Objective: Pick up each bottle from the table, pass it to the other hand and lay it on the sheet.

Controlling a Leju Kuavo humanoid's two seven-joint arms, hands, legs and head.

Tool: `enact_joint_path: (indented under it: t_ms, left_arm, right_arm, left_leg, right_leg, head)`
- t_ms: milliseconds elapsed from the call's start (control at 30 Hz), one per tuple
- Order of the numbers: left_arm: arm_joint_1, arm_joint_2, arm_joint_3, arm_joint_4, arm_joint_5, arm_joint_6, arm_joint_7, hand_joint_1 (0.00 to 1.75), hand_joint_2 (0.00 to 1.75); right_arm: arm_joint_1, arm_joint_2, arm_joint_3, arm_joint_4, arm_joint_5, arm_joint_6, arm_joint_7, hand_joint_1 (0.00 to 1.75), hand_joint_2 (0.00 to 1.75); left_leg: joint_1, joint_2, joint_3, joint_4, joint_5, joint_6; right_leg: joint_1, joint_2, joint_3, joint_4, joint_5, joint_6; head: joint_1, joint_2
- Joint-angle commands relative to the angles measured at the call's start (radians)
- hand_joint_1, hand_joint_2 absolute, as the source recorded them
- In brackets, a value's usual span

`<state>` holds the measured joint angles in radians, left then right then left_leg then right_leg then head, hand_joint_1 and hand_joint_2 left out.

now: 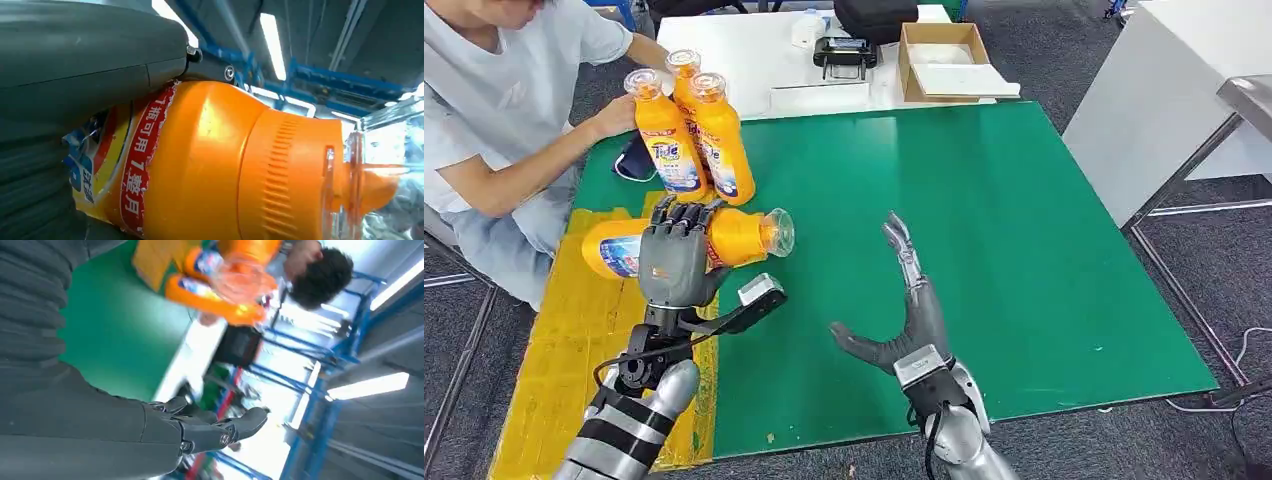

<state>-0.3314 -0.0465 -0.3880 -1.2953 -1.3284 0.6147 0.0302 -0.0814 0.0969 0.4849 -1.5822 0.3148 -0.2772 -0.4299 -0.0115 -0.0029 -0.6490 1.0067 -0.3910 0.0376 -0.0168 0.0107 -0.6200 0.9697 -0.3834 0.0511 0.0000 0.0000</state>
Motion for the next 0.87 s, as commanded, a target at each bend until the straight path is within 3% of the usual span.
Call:
enact_joint_path:
  t_ms: [33,233,500,867]
  left_arm:
    - [-0.165,0.059,-0.046,0.319,-0.242,-0.123,0.215,1.75,1.75]
    - [-0.171,0.069,-0.068,0.327,-0.242,-0.151,0.236,1.75,1.75]
    - [-0.239,0.015,0.053,0.586,-0.177,-0.276,0.222,1.75,1.75]
    - [-0.289,-0.001,0.134,0.733,-0.067,-0.348,0.204,1.75,1.75]
  right_arm:
    - [0.007,-0.078,0.007,-0.153,0.124,-0.062,0.017,0.00,1.75]
    - [0.008,-0.075,0.006,-0.151,0.128,-0.068,0.014,0.00,1.75]
    - [-0.021,-0.060,-0.008,-0.161,0.127,-0.079,0.020,0.00,1.75]
    - [-0.030,-0.056,-0.010,-0.142,0.111,-0.062,0.027,0.00,1.75]
  left_leg:
    - [0.001,-0.004,0.003,0.000,-0.001,-0.003]
    - [0.001,-0.002,0.004,0.001,-0.002,-0.003]
    - [0.002,0.000,0.005,0.001,-0.002,-0.004]
    - [0.002,0.000,0.003,0.001,-0.001,-0.003]
  right_leg:
    - [0.001,-0.005,0.005,0.000,-0.002,-0.002]
    - [0.002,-0.003,0.005,0.000,-0.002,-0.002]
    - [0.002,-0.002,0.006,0.000,-0.002,-0.003]
    - [0.002,-0.001,0.004,0.000,-0.001,-0.002]
  head:
    - [0.000,0.000]
    - [0.000,0.000]
    - [0.000,0.000]
    - [0.000,0.000]
